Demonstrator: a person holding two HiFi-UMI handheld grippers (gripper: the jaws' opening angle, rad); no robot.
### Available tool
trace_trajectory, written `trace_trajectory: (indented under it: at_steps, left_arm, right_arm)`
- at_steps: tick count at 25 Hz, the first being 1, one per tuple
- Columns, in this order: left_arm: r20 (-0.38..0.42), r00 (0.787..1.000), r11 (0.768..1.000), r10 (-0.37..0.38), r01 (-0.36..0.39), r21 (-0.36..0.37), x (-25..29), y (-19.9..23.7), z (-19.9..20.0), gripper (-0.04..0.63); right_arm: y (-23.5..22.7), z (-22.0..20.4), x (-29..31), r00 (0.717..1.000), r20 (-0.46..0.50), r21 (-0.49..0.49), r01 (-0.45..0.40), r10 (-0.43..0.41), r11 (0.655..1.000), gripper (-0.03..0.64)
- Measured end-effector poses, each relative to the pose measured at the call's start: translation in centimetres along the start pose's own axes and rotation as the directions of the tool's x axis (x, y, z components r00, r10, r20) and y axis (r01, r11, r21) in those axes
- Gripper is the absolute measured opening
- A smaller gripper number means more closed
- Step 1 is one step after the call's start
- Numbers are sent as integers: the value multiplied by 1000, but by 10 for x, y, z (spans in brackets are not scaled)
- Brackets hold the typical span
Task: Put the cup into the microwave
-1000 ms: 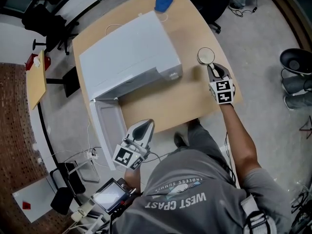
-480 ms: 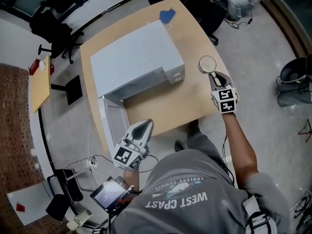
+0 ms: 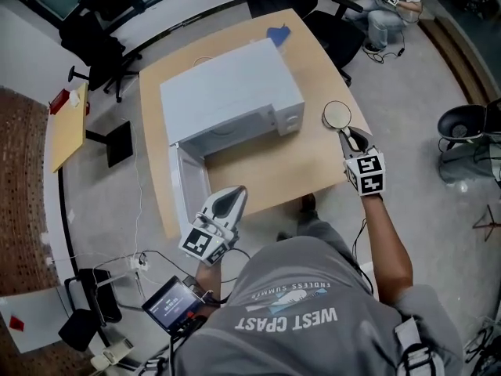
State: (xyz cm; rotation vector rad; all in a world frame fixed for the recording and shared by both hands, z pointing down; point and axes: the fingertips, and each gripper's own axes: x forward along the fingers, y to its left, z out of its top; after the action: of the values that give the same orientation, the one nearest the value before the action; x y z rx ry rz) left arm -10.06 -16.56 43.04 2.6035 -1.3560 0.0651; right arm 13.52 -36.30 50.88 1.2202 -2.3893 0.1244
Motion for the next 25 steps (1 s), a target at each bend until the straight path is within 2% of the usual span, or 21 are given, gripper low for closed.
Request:
trace_trajectory:
  at_steps: [8,14,25]
  left_arm:
    - [31,999,1000,19,-19,6,-19,-11,6,20]
    - [57,998,999,12,-15,50,-31,-9,8,21]
    - [114,988,994,101,-106,41,-98,-7,16,21]
  right_arm:
    - [27,24,-37,998,22,-15,-63,64,998,72]
    - [48,40,-54,994,41,-27,-99,100,995,72]
    - [128,66,-72,971,44,-57,-231,234,971,72]
